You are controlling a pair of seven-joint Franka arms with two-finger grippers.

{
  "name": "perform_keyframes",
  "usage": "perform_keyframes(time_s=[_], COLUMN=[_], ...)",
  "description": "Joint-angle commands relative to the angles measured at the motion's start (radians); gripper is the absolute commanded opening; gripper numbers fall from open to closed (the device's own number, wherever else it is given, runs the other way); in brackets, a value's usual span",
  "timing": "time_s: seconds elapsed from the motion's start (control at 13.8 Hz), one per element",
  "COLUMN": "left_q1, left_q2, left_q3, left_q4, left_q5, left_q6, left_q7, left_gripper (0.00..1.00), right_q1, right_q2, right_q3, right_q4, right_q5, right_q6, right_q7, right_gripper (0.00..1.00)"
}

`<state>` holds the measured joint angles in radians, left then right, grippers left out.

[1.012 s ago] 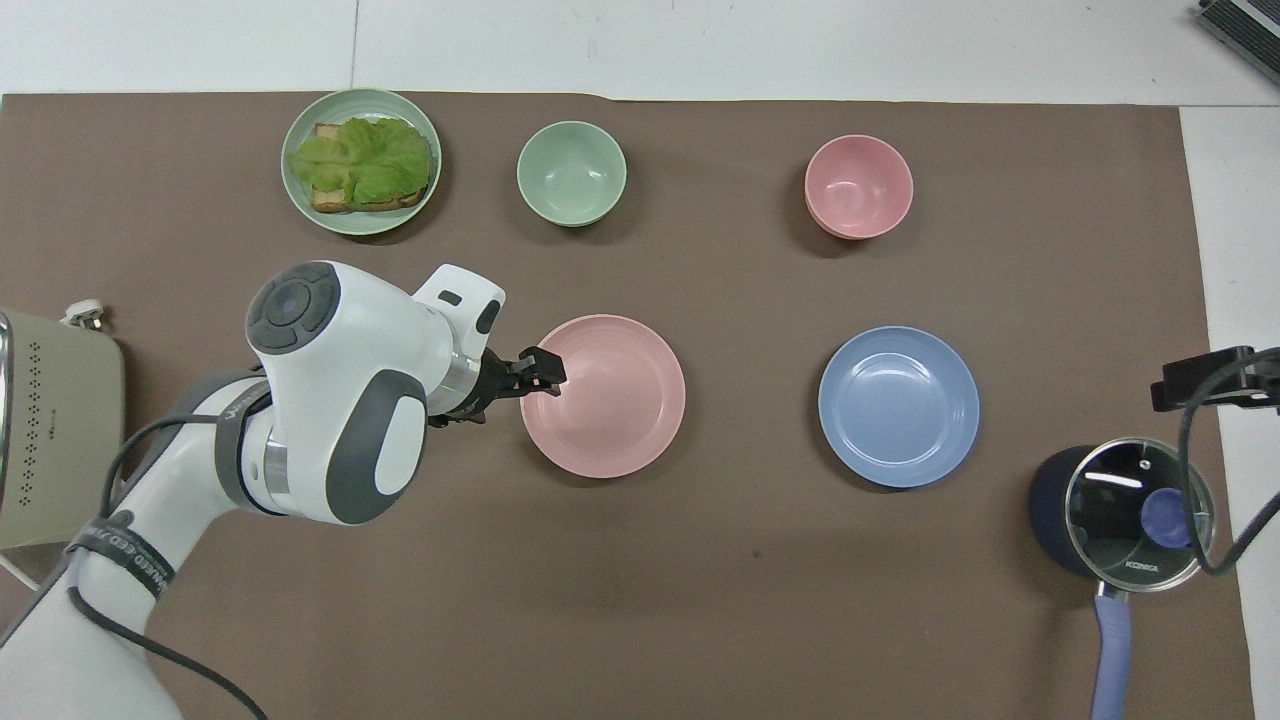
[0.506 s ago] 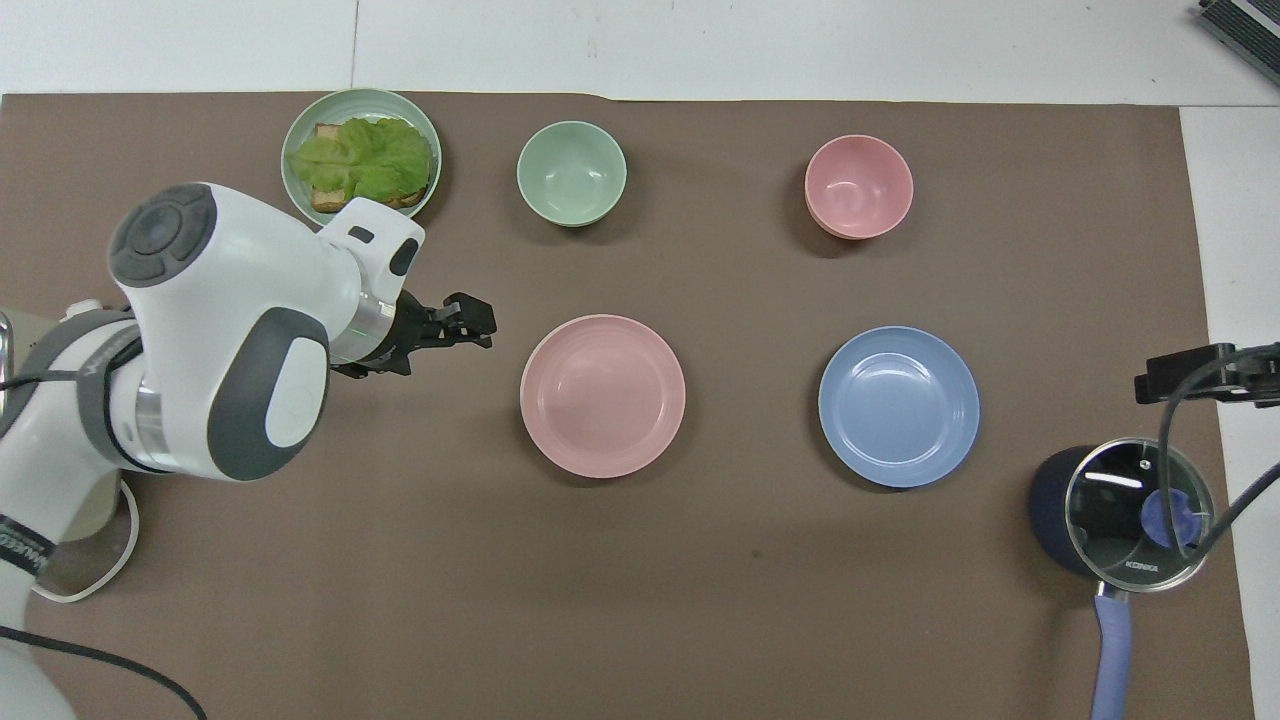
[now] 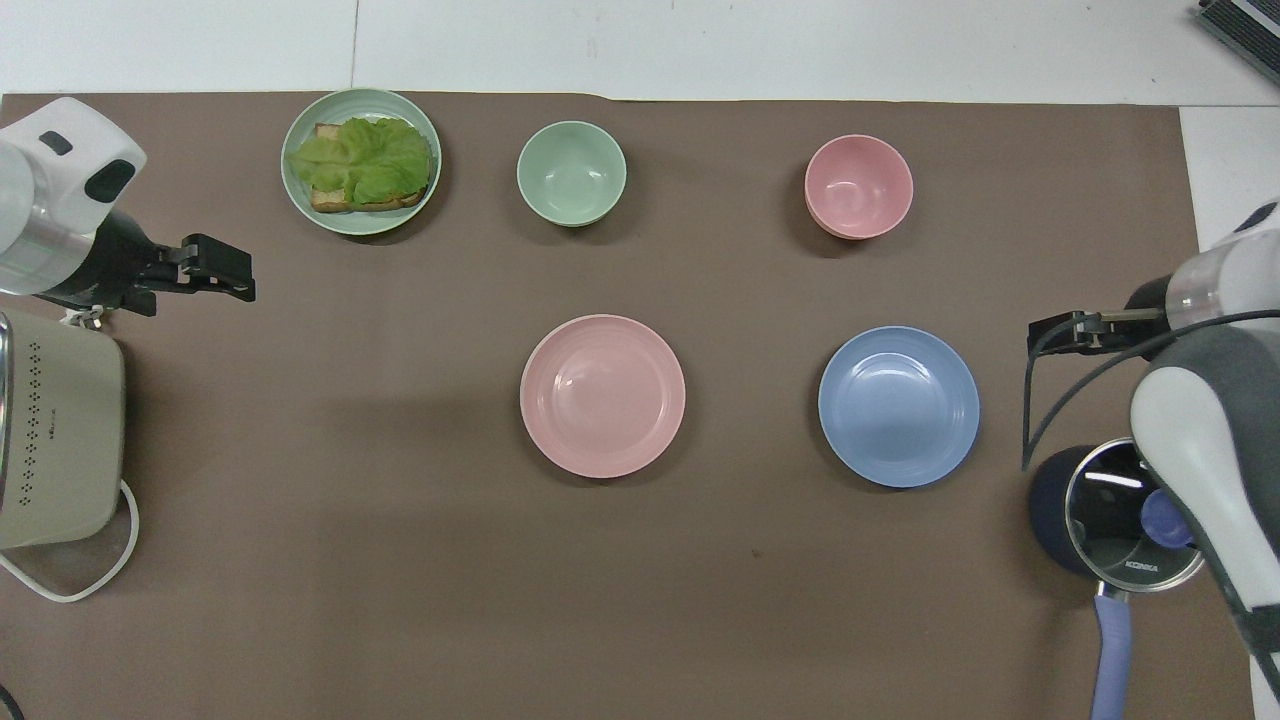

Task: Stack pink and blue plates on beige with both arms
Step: 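Withdraw the left gripper while the right gripper reaches the blue plate, then grasp the blue plate rim with the right gripper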

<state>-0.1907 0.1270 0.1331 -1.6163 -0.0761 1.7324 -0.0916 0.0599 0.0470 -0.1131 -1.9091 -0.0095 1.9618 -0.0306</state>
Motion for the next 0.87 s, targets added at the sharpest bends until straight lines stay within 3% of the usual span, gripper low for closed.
perform_keyframes(time_s=[0.0, 0.43, 0.65, 0.8], left_q1=[0.065, 0.065, 0.062, 0.063], left_q2=[-0.001, -0.007, -0.096, -0.115], left_q3=[-0.009, -0.009, -0.020, -0.020], left_q4=[0.032, 0.110, 0.086, 0.067], left_q5=[0.029, 0.065, 0.065, 0.068], left_q6=[-0.047, -0.145, -0.152, -0.172], left_q7=[0.071, 0.101, 0.096, 0.095], left_gripper=[1.00, 1.00, 1.00, 1.00], right_q1=[0.001, -0.012, -0.024, -0.043], right_q2=[0.024, 0.050, 0.080, 0.102], right_q3=[0.001, 0.001, 0.001, 0.003], right_q4=[-0.091, -0.280, -0.300, -0.312], right_q5=[0.025, 0.072, 0.075, 0.077], right_q6=[0.122, 0.310, 0.351, 0.384], right_q7=[-0.048, -0.163, -0.209, -0.232], right_gripper=[1.00, 1.00, 1.00, 1.00])
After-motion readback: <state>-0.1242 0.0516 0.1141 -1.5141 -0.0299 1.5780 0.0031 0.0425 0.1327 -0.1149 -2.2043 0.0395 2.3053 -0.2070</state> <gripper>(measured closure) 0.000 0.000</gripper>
